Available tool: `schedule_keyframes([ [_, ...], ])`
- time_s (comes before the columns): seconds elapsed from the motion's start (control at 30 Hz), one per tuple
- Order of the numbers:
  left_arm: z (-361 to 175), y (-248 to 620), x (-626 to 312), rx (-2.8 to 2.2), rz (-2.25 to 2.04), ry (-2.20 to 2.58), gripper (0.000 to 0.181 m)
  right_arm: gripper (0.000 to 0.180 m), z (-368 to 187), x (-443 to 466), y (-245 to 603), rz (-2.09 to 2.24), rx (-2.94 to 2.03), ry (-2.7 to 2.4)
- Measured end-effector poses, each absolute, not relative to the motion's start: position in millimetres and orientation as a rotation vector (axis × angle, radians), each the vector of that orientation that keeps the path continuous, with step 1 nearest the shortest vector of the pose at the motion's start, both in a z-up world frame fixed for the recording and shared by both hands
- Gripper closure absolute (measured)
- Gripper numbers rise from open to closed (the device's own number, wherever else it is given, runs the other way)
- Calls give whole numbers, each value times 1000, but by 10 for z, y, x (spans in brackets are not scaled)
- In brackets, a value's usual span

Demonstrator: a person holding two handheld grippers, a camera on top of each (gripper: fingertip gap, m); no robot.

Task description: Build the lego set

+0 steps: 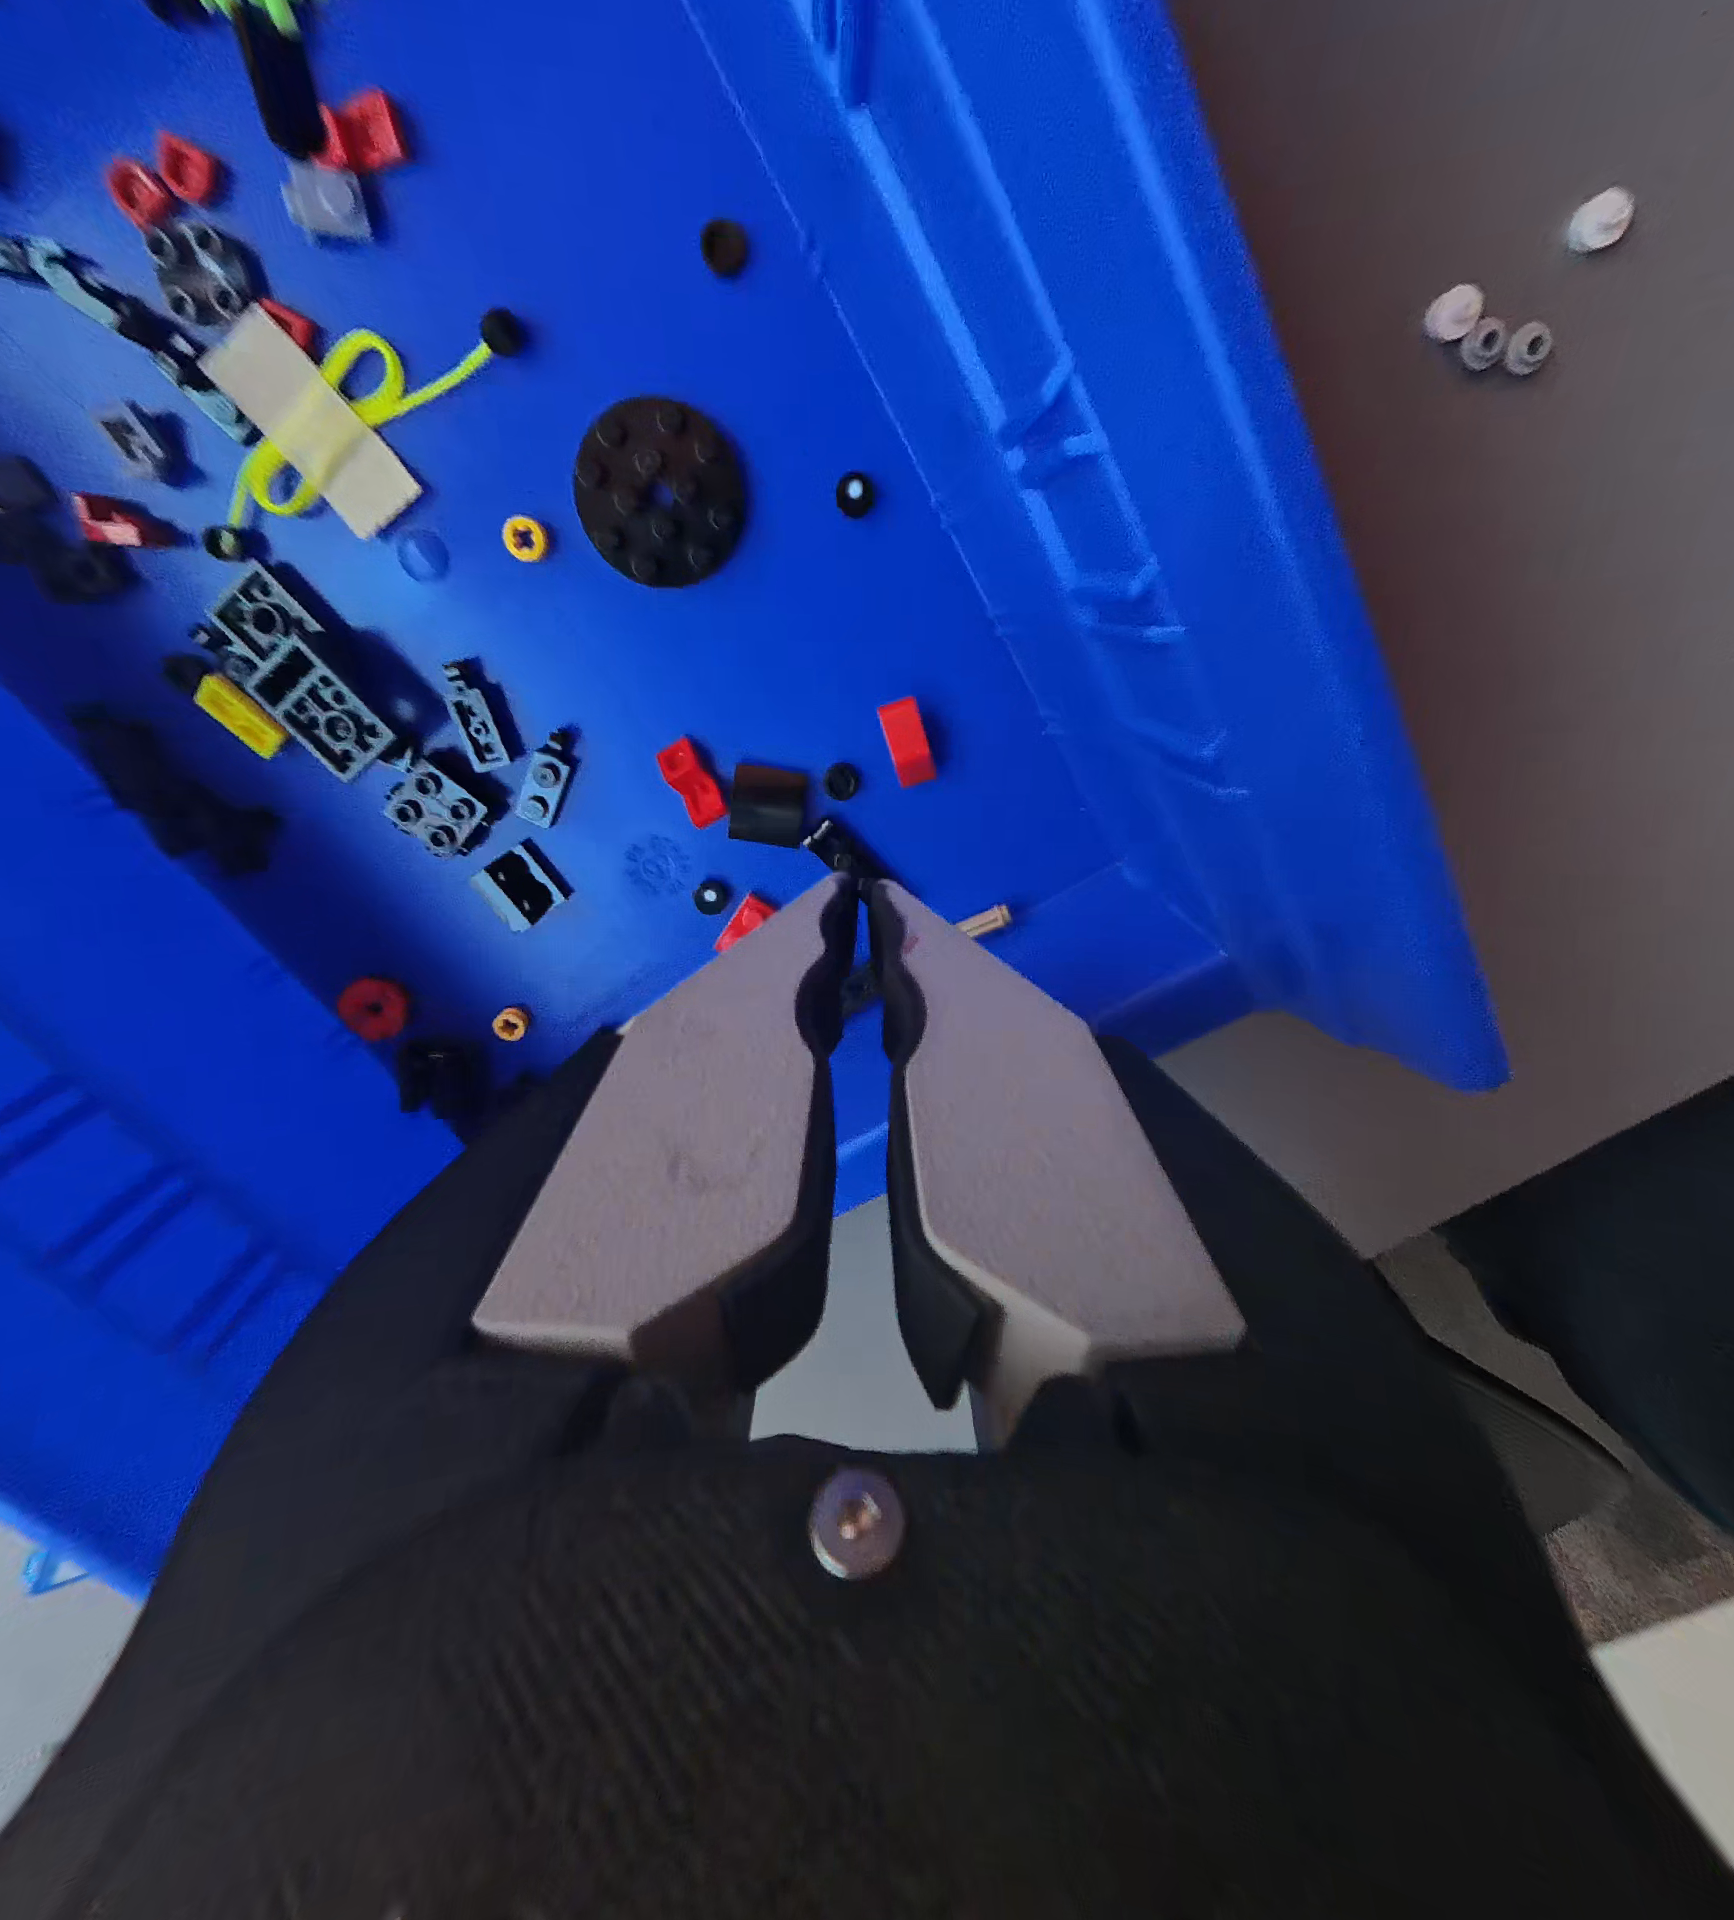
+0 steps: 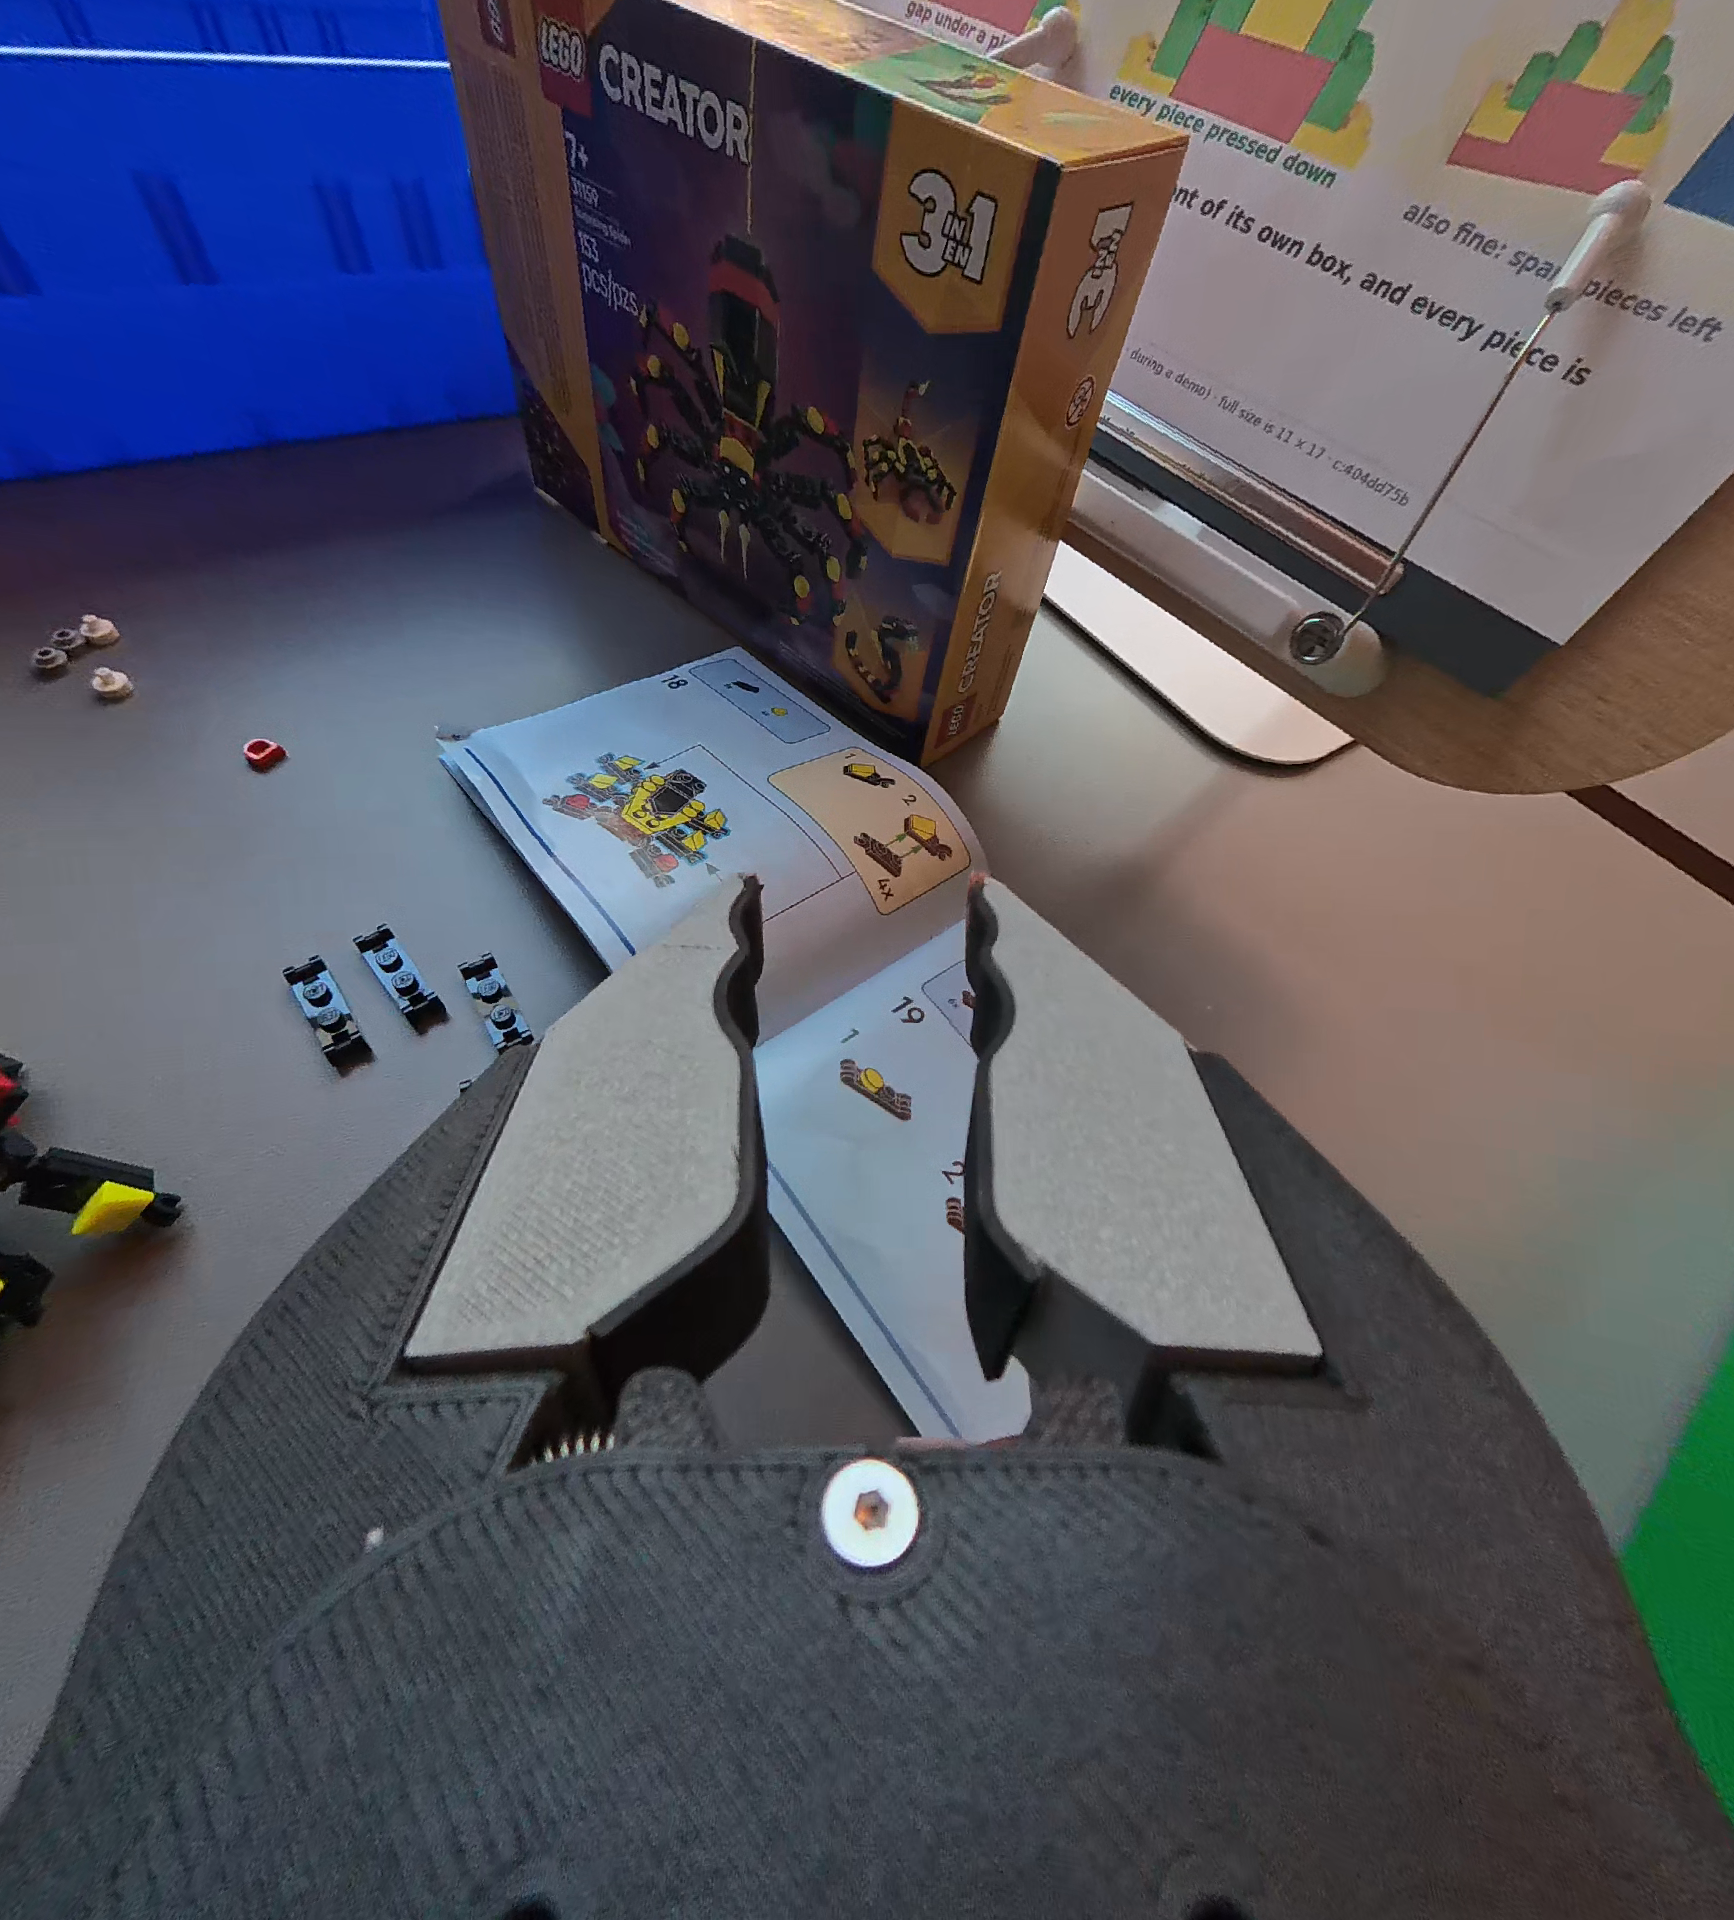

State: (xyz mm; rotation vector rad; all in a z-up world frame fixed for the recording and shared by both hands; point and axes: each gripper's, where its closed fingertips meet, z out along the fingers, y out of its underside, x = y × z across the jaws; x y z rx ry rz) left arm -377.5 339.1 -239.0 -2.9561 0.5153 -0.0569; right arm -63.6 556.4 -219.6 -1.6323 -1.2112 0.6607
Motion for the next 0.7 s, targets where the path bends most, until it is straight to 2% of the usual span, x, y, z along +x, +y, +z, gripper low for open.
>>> schedule_keyframes([
  [0.03,-2465,3359,-3791,-2989,-65,500,180,143,-2198,-638,5563,661,-1632,-1212],
  [0.13,-2627,3300,-3846,-3066,-79,427,167,143,-2203,-648,5561,659,-1632,-1217],
  [0.27,-2683,3318,-3839,-3074,-118,393,167,143,-2208,-652,5559,655,-1631,-1221],
  [0.4,-2692,3335,-3833,-3082,-126,382,174,144,-2194,-648,5556,657,-1627,-1218],
  [0.7,-2692,3367,-3857,-3069,-117,359,166,144,-2170,-645,5536,650,-1614,-1221],
])
